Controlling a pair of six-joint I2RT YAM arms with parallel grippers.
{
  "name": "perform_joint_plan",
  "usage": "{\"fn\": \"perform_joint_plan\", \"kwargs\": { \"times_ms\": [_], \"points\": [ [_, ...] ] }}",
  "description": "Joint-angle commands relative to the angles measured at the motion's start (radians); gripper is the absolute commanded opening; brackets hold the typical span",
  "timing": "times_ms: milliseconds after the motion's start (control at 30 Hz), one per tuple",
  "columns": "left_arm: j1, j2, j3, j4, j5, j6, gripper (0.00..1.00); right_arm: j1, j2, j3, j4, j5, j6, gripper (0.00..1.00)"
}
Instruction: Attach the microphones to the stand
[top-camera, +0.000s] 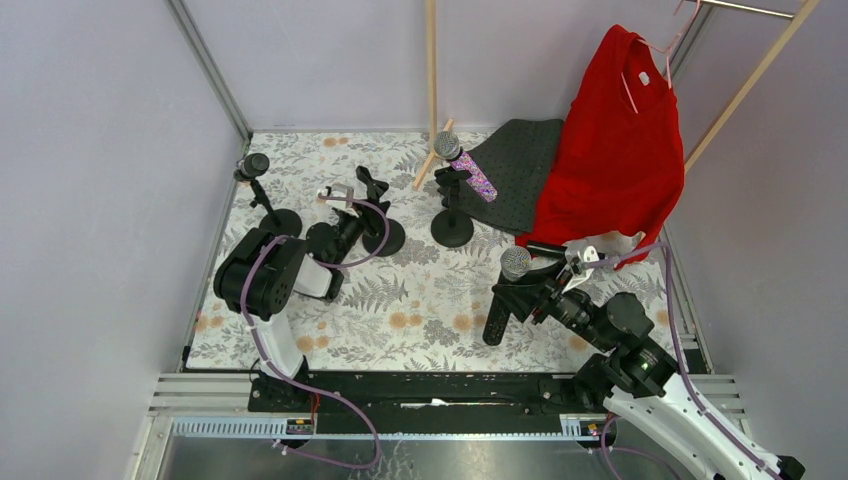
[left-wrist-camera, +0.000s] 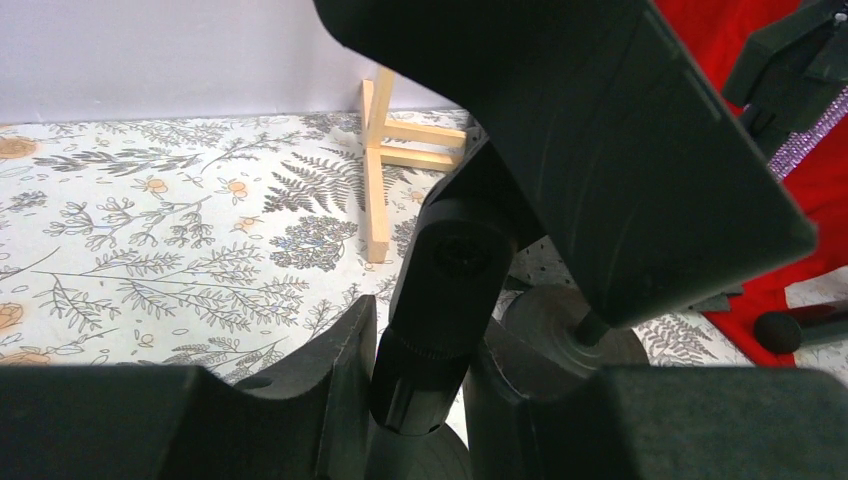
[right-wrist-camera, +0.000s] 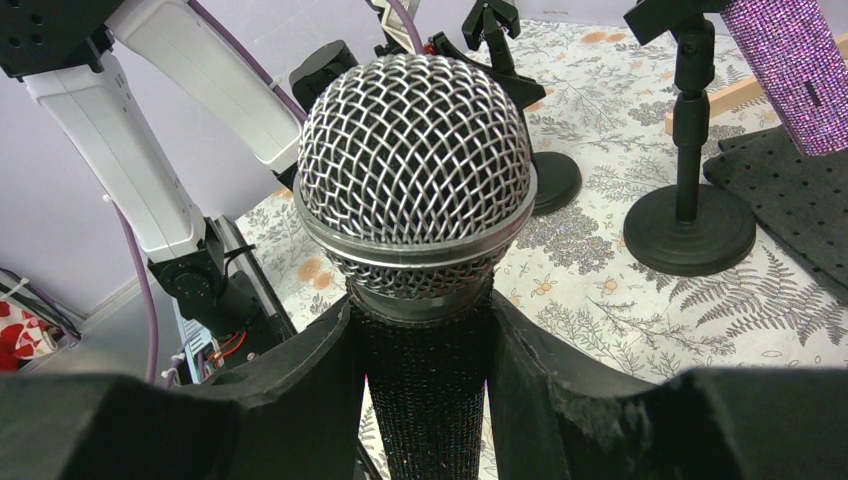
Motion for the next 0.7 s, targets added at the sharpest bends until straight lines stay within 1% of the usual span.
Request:
{"fn": "perform_joint_plan", "kwargs": {
  "times_ms": [0,67,200,300,467,667],
  "points": [
    [0.002,-0.002,0.013,0.124,0.077,-0.048,0.17,0.004,-0.021,0.048,0.018,0.031,-0.018,0.03],
    [0.002,-0.017,0.002,0.124,0.101,-0.067,0.09,0.005,-0.026,0.049,0.009,0.038,-0.023,0.03],
    [-0.002,-0.072,-0.04,0.128,0.217,-0.13,0.02,0.004,-0.037,0.061,-0.018,0.059,-0.051,0.03],
    [-0.041,-0.139,-0.097,0.128,0.297,-0.129,0.01,0.005,-0.048,0.066,-0.036,0.076,-0.08,0.04],
    [-0.145,-0.268,-0.218,0.126,0.419,-0.1,0.0,0.004,-0.065,0.072,-0.045,0.091,-0.125,0.04],
    [-0.277,-0.359,-0.315,0.121,0.614,-0.035,0.0,0.004,-0.078,0.066,-0.045,0.082,-0.162,0.03]
  ]
}}
